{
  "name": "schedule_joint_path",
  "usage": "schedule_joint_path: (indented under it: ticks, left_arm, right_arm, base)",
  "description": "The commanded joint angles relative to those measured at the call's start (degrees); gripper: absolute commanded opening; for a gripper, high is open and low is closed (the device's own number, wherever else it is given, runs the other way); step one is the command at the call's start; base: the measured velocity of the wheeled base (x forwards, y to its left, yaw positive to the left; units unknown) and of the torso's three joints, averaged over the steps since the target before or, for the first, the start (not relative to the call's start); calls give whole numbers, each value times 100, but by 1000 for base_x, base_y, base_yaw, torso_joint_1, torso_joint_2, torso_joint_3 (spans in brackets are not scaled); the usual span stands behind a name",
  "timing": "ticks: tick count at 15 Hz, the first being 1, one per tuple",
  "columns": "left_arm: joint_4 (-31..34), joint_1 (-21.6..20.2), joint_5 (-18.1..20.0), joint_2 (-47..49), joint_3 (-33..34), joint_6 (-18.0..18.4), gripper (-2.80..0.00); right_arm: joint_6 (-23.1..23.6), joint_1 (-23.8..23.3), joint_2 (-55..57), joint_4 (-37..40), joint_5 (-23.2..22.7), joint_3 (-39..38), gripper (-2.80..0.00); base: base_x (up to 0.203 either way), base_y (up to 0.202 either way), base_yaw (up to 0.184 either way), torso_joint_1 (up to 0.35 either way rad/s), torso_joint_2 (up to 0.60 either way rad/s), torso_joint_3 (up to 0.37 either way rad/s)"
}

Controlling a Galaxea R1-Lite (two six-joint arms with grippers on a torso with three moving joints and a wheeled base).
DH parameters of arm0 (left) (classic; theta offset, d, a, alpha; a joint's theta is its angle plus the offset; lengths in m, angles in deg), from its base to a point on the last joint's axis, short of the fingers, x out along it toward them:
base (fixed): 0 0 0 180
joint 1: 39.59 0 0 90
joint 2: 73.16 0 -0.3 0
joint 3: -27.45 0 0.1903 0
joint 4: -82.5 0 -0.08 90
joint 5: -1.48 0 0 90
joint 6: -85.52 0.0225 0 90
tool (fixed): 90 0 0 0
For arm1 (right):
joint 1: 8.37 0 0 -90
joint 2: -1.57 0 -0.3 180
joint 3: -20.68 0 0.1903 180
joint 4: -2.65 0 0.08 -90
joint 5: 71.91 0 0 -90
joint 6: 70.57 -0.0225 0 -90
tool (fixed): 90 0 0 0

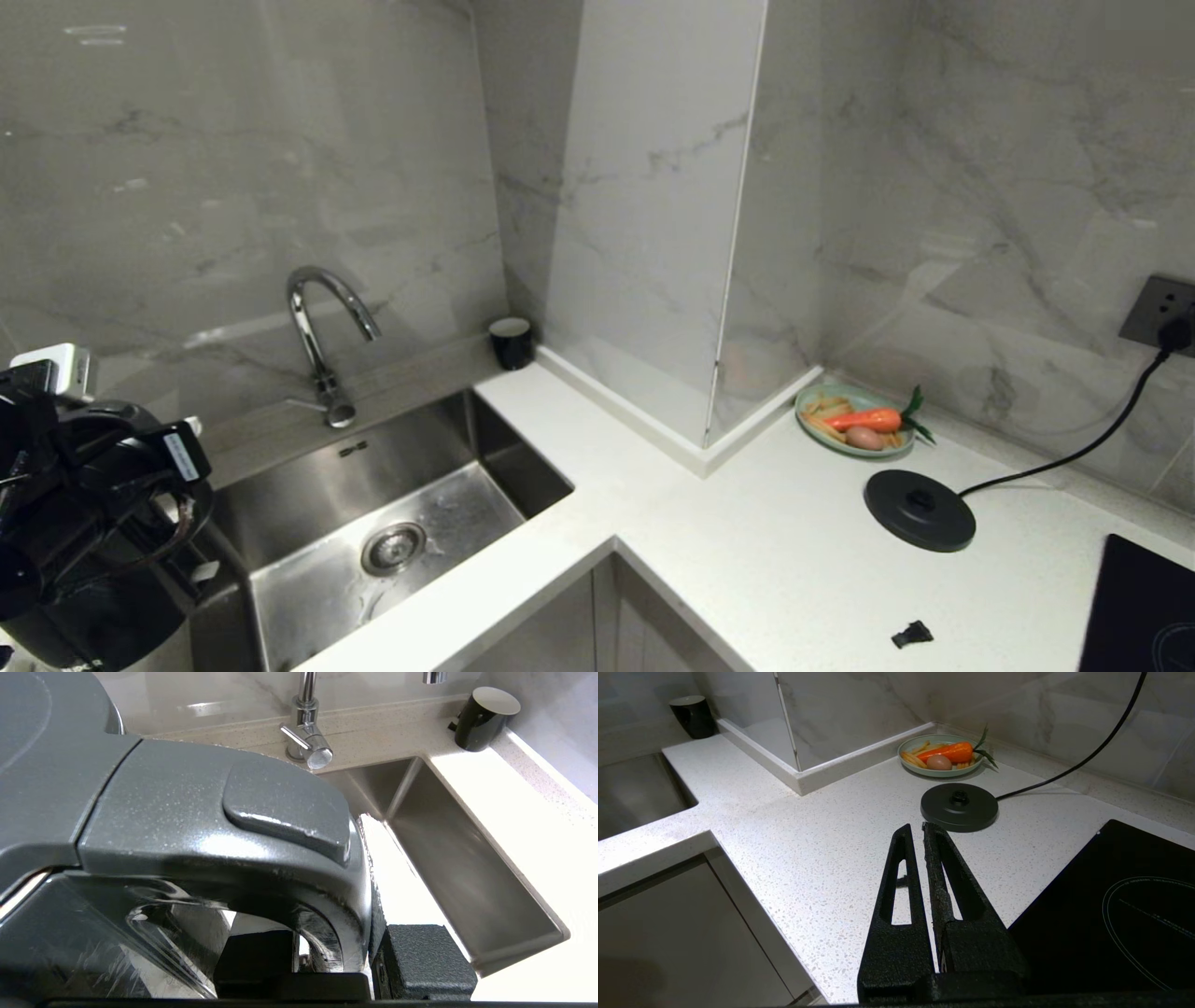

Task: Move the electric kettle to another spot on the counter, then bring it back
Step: Grab the kettle, then place it on the power base

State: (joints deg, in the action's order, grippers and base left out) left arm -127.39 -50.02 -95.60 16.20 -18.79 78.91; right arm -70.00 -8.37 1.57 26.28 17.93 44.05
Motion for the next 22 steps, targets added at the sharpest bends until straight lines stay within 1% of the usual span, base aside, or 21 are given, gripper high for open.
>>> schedule_joint_path:
  ticks: [1,7,9,22]
  left_arm:
    - [-35,6,-4,-32,19,-7,-280]
    - [-35,6,5,-76,28,-16,-280]
    - [-35,6,14,-76,28,-16,-280]
    - [-44,6,14,-85,63,-34,-280]
  right_arm:
    - [4,0,0,0,-2,0,-280]
    - [4,0,0,0,-2,0,-280]
    - [4,0,0,0,-2,0,-280]
    - [4,0,0,0,-2,0,-280]
  base:
    - [0,0,0,0,0,0]
    - [0,0,0,0,0,0]
    - [6,14,-77,0,0,2]
    - [4,8,-173,2,4,3]
